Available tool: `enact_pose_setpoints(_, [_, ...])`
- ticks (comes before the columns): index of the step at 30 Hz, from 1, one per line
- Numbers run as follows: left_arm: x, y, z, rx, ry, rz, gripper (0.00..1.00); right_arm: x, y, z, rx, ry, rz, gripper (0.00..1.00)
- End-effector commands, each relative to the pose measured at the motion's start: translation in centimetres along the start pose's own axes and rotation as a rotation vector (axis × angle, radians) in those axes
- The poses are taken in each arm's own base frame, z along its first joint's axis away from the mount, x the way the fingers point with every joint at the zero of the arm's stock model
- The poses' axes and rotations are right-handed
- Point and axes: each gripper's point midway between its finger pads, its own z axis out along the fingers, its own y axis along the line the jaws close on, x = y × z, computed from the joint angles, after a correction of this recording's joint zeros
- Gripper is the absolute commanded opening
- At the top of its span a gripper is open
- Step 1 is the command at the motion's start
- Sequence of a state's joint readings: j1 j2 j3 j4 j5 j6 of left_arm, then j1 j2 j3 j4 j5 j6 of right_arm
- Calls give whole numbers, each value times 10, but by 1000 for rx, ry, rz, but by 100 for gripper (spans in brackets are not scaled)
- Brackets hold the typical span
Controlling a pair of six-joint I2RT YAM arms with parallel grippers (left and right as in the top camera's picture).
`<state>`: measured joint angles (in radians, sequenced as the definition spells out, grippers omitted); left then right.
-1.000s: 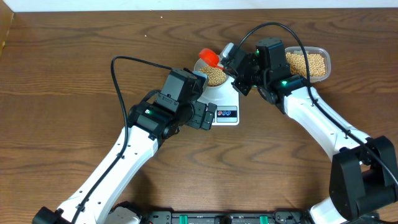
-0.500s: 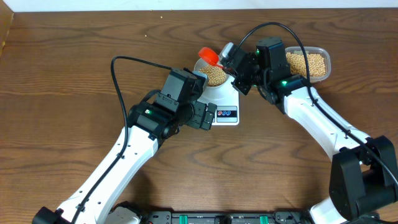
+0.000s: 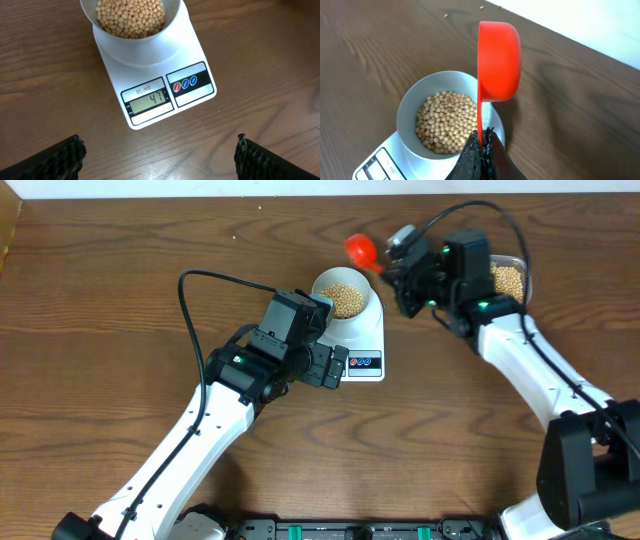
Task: Scoop item into bowl and weigh 50g on scale
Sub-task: 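Carry the red scoop back to the chickpea tub, then dip the red scoop into the chickpeas with the right gripper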
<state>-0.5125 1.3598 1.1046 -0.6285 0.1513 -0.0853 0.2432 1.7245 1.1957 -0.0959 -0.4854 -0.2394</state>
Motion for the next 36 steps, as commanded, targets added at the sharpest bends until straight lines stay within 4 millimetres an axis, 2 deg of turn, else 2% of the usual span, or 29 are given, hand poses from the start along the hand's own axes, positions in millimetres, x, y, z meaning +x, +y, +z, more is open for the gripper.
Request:
enact_pose_setpoints(1, [5, 1, 3, -7, 16, -3, 98, -30, -7, -30, -11, -81, 74, 1])
enact_pose_setpoints(6, [5, 1, 3, -7, 16, -3, 98, -25, -28, -55, 43, -68, 122, 1])
enact_pose_setpoints(9, [5, 1, 3, -7, 16, -3, 98, -16, -41, -68, 74, -43, 164, 1])
enact_pose_setpoints(13, [5, 1, 3, -7, 16, -3, 98, -1, -60, -81, 123, -12, 240, 1])
enact_pose_setpoints(16, [5, 1, 3, -7, 16, -3, 98, 17, -84, -94, 210, 26, 357, 1])
enact_pose_setpoints(24, [5, 1, 3, -7, 16, -3, 98, 44, -117, -116, 350, 72, 482, 1])
enact_pose_setpoints(36, [5, 1, 3, -7, 16, -3, 98, 68, -146, -137, 515, 128, 539, 1])
